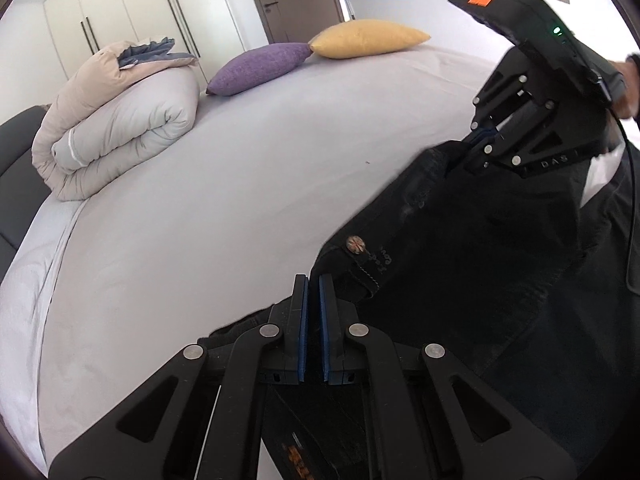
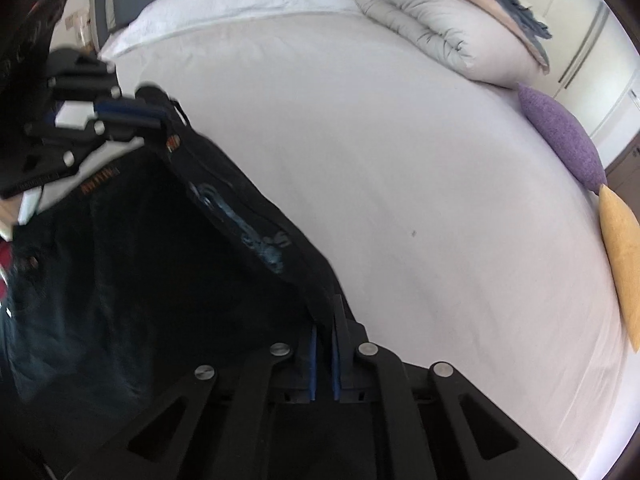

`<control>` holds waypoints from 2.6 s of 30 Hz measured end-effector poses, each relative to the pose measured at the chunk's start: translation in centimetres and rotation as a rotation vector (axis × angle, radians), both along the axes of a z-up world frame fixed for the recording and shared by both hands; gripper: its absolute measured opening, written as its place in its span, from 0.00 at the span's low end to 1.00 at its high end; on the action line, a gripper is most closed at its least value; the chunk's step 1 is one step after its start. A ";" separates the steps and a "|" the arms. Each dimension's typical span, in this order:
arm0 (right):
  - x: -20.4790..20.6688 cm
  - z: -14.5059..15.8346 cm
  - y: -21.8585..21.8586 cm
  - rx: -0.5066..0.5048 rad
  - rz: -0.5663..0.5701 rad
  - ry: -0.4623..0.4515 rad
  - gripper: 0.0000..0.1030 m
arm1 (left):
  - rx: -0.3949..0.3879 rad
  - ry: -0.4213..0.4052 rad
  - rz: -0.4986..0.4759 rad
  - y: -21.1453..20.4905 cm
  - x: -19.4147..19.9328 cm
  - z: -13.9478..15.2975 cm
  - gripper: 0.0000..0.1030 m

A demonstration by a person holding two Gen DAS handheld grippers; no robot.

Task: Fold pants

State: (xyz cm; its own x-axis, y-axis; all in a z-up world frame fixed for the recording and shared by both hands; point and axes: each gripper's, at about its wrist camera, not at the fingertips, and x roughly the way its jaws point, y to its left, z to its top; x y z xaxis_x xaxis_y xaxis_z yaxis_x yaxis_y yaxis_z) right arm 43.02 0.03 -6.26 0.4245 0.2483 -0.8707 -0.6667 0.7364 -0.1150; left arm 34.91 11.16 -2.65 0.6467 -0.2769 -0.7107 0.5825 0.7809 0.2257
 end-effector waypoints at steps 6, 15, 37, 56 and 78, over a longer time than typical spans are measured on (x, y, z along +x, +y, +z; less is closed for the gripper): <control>-6.5 -0.2 4.4 0.002 0.091 -0.035 0.06 | -0.024 0.021 0.021 2.6 -4.6 0.6 0.04; -21.4 -2.4 7.4 -0.300 0.254 -0.242 0.06 | 0.019 0.088 -0.021 4.3 -16.0 -2.2 0.04; -37.4 -7.3 12.3 -0.564 0.339 -0.355 0.06 | 0.012 0.199 -0.048 6.5 -25.0 -7.0 0.04; -38.2 -9.4 13.5 -0.583 0.269 -0.379 0.09 | -0.081 0.168 0.081 8.5 -28.2 -2.1 0.12; -24.2 3.1 -16.0 0.389 -0.792 -0.013 0.72 | -0.111 0.323 0.194 -3.5 -21.8 -8.1 0.11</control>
State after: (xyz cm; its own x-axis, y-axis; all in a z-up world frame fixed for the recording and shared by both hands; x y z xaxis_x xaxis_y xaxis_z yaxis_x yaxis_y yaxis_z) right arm 18.79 -16.00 -3.16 0.6066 0.1549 -0.7797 0.0562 0.9700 0.2364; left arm 13.10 7.70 -10.80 0.4420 -0.2585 -0.8589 0.4492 0.8927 -0.0375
